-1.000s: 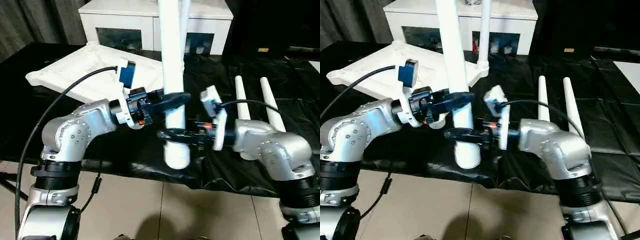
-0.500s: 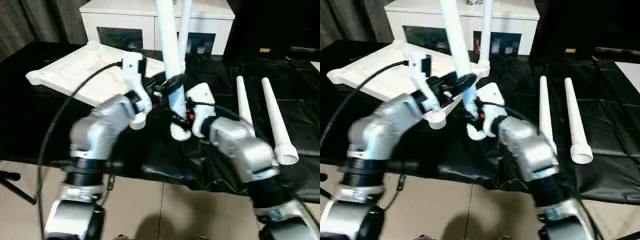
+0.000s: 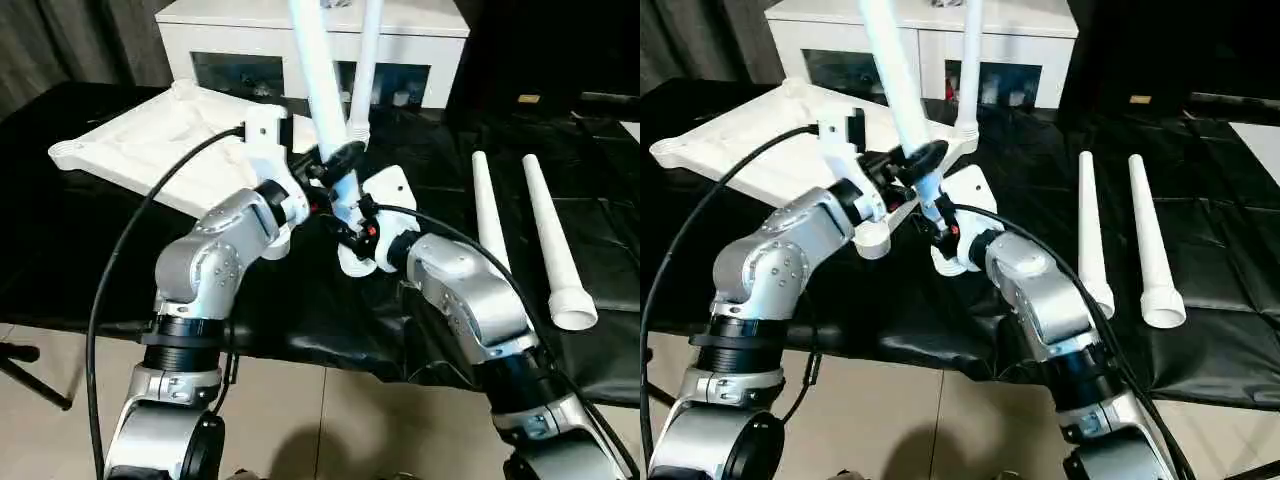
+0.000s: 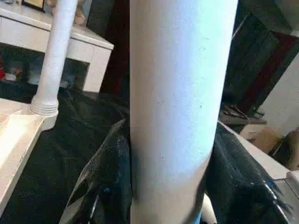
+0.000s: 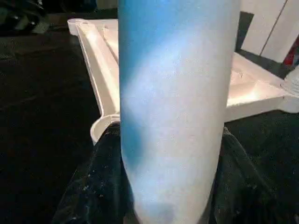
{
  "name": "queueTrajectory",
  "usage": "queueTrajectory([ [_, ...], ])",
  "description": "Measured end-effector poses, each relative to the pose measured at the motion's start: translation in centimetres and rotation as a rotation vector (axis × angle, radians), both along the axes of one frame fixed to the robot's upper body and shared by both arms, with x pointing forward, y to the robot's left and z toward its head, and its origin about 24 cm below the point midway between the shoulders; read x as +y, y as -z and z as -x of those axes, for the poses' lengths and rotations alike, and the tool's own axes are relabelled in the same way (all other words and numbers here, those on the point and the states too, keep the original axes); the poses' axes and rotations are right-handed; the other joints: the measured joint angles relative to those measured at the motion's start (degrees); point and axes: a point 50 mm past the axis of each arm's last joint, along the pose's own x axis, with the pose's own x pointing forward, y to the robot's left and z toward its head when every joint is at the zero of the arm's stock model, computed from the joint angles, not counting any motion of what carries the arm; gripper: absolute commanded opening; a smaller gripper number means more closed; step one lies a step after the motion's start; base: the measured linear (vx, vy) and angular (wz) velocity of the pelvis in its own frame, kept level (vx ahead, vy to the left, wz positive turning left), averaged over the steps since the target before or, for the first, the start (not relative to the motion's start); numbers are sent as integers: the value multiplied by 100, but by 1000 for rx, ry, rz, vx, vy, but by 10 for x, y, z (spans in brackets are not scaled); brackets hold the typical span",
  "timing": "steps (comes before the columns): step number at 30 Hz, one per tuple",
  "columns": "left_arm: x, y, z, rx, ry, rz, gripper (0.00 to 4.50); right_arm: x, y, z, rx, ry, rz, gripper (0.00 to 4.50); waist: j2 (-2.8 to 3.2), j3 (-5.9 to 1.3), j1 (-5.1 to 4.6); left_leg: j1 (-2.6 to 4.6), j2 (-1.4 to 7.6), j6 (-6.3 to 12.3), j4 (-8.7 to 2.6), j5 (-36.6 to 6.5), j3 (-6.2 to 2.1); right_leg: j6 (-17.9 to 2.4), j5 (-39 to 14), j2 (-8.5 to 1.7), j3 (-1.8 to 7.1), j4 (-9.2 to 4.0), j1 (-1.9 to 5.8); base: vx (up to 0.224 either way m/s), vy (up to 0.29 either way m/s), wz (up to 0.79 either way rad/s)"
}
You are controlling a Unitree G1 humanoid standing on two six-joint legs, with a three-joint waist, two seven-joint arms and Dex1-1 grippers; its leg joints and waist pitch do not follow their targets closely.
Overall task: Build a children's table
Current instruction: Pick table leg
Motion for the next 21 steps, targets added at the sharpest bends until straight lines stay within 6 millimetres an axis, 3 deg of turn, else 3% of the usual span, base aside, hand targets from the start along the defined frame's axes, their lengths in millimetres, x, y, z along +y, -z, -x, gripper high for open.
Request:
queueTrajectory([
  [4,3,-1,0,0,17,-6,185,0,0,0,6,-24,-16,185,-2,1,1,0,1,0,0,0,0,0,0,0,0,0,0,0,0,0],
  [6,6,-3,2,-8,50,-22,184,0,0,1,45,-65,-68,255,-5,4,1,0,5,0,0,0,0,0,0,4,0,0,0,0,0,0],
  [10,8,-5,10,-29,165,-50,184,-6,-11,2,87,-152,-149,268,-6,4,5,0,11,2,0,1,2,-1,0,11,0,-1,-1,0,0,0],
  [12,9,-6,17,-43,269,-88,183,-11,-20,6,117,-250,-153,301,-6,4,18,1,17,2,0,1,2,-1,0,16,0,-1,0,0,0,0],
  [21,12,-10,28,-61,467,-157,183,-42,-29,19,236,-478,-108,303,-6,4,74,14,36,-4,1,4,4,-12,6,38,5,11,6,0,0,0],
])
